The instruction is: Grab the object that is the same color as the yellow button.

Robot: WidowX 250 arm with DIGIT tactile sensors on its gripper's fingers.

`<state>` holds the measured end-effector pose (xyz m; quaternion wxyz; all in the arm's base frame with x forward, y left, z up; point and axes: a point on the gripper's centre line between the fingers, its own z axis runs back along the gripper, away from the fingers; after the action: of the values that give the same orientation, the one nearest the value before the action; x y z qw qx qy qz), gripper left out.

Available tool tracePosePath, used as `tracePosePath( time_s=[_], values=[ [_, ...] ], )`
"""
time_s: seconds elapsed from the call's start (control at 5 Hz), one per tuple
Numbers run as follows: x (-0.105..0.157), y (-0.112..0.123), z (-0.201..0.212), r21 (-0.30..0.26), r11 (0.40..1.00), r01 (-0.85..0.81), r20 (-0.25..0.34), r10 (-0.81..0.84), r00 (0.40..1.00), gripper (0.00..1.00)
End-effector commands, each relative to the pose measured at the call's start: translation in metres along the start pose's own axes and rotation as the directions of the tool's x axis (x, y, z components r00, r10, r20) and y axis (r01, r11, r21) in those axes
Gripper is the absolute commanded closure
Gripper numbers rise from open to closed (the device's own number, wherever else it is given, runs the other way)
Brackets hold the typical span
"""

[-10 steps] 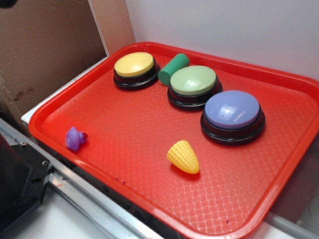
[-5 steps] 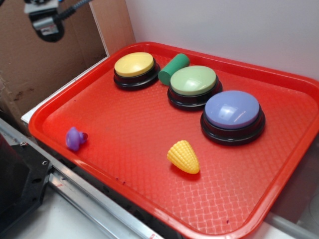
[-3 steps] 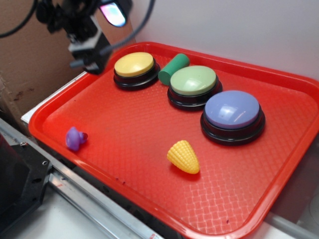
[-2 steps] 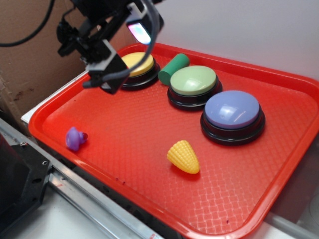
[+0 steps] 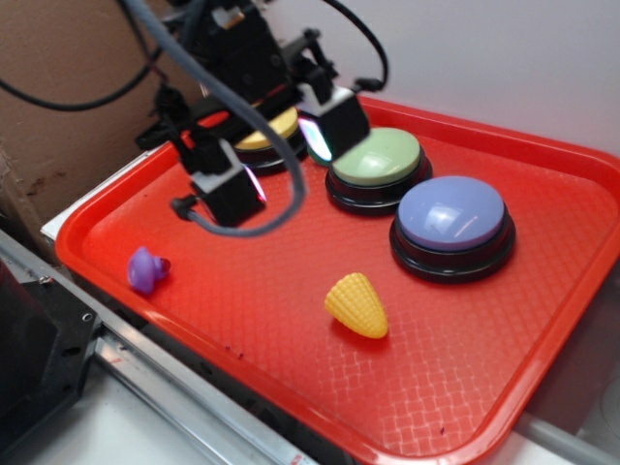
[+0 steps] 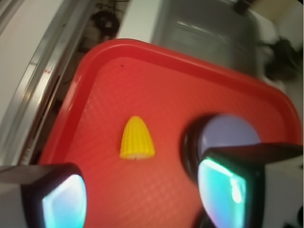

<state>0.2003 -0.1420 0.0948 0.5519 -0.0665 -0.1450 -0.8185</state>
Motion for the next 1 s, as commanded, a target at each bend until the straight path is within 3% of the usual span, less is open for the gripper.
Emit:
tracePosePath(
  time_s=[0.0, 0.2, 0.4, 0.8],
  values=[
    [0.017, -0.008, -0.027, -0.085, 0.985, 0.149, -0.020, -0.151, 0.988, 0.00],
    [0.018, -0.008, -0.042, -0.113, 0.986, 0.120, -0.044, -0.126, 0.991, 0.00],
    [0.016, -0.004, -0.061, -0.142, 0.988, 0.052, -0.114, -0.068, 0.991, 0.00],
    [0.007, -0.001, -0.076, -0.156, 0.987, 0.027, -0.110, -0.045, 0.993, 0.00]
  ],
)
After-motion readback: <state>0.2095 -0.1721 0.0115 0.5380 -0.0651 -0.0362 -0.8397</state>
